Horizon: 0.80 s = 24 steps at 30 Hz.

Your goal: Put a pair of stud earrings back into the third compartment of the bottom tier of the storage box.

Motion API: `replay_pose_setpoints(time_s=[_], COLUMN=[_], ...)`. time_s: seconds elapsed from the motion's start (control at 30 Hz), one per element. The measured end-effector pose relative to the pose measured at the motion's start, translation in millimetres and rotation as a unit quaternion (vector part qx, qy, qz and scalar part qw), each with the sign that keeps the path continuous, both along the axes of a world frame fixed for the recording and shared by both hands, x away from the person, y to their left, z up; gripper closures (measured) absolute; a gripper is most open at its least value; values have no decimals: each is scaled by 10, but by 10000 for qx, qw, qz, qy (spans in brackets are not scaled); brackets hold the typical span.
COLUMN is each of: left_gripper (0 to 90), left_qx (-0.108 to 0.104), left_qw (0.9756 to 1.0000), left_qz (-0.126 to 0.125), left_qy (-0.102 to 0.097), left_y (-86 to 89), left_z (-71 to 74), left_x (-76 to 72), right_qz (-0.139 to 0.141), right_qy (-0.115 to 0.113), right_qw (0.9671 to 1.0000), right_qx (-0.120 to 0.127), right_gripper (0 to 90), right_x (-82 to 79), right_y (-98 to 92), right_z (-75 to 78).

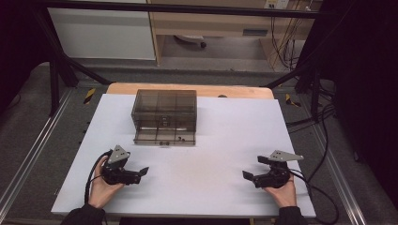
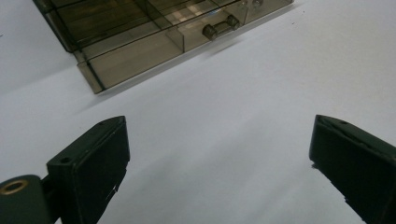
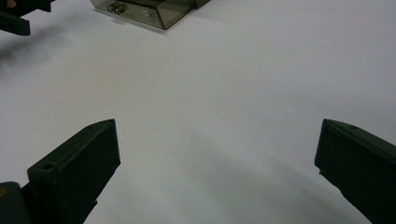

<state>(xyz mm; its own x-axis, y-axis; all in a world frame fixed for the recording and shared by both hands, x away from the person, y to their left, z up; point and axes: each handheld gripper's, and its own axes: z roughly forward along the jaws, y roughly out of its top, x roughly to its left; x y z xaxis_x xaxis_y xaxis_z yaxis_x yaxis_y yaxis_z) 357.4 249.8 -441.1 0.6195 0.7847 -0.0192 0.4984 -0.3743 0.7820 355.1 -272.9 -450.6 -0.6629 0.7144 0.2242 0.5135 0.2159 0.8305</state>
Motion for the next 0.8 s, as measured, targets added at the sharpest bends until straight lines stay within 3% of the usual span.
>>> replay_pose_setpoints(time_s=[0.13, 0.5, 0.8], left_gripper=[48, 52, 52], left_qx=[53, -99, -95], left_qw=[10000, 9999, 9997], left_qz=[30, 131, 202], left_qy=[42, 5, 56], left_y=[77, 296, 368], left_z=[-42, -60, -92], left_x=[-19, -31, -20], right_qz=[-1, -2, 10], right_qy=[-12, -7, 30], right_qw=[10000, 10000, 10000], right_qx=[7, 15, -3], right_gripper=[7, 7, 7], right_x=[1, -1, -1], right_y=[-4, -4, 1], right_z=[3, 5, 0])
